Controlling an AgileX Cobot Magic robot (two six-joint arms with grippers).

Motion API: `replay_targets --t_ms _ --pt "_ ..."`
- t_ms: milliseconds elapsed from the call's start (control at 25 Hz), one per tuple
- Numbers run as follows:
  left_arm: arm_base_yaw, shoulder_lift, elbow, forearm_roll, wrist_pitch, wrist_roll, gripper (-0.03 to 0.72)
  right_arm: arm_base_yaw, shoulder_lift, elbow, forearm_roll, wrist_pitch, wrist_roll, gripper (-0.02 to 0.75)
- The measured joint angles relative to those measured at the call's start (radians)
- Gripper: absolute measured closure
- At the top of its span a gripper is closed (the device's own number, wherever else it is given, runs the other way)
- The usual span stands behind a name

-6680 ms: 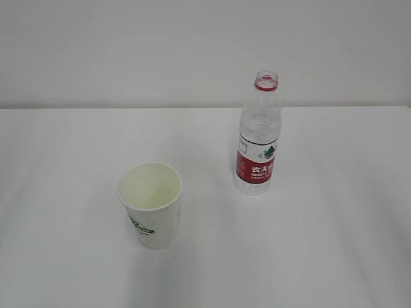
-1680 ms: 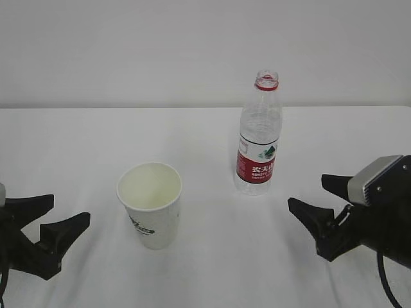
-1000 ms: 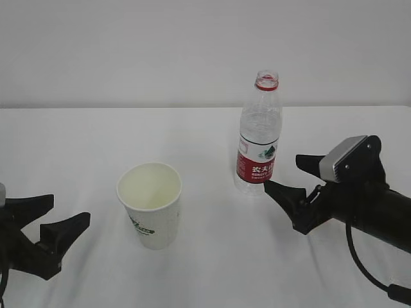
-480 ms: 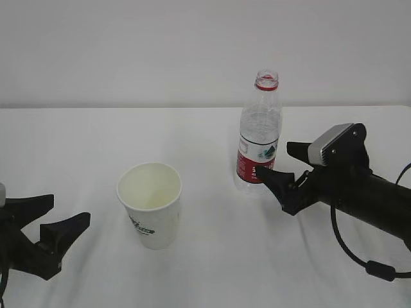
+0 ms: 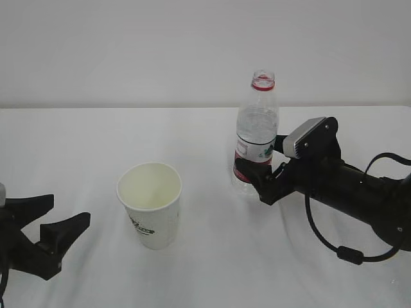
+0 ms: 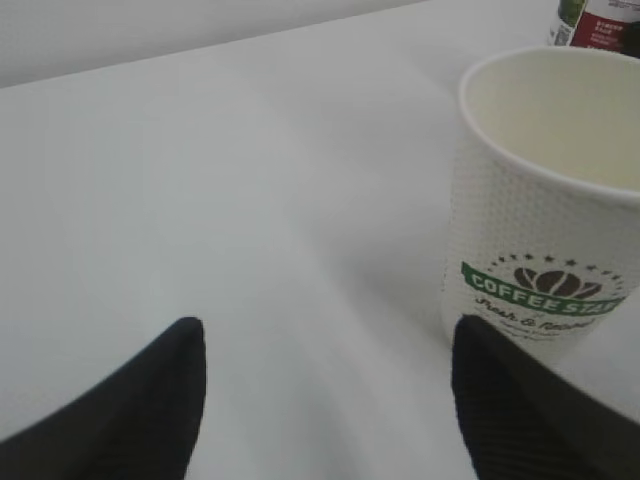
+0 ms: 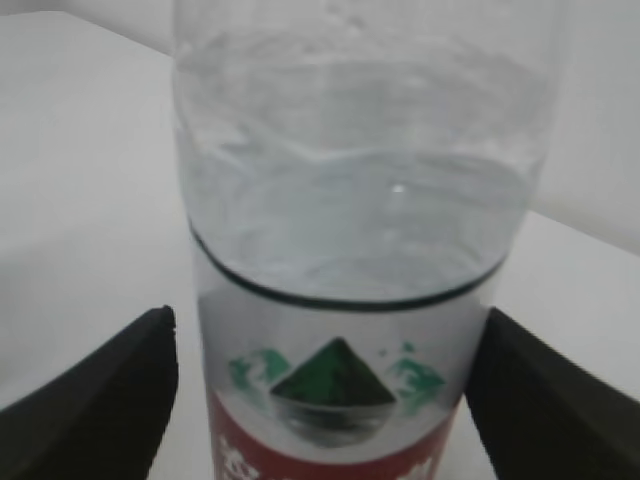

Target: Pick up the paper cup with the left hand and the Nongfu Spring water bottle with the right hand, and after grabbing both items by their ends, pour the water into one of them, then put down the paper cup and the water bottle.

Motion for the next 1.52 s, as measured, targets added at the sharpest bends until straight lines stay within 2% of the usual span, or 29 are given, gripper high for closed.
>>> replay_targets --t_ms 320,680,1080,1520 --pt "0.0 0.0 0.0 0.002 0.0 0.0 0.13 0.008 0.004 -0.083 0.002 0.057 0.003 0.068" --pt "0.0 0.0 0.0 0.002 0.0 0.0 0.13 0.008 0.005 -0.09 0.002 0.071 0.031 0.082" --pt "0.0 0.0 0.0 0.003 0.0 0.0 0.13 0.008 0.071 -0.098 0.002 -0.002 0.113 0.139" --pt "0.0 0.0 0.0 0.006 0.0 0.0 0.132 0.008 0.095 -0.109 -0.005 -0.005 0.094 0.148"
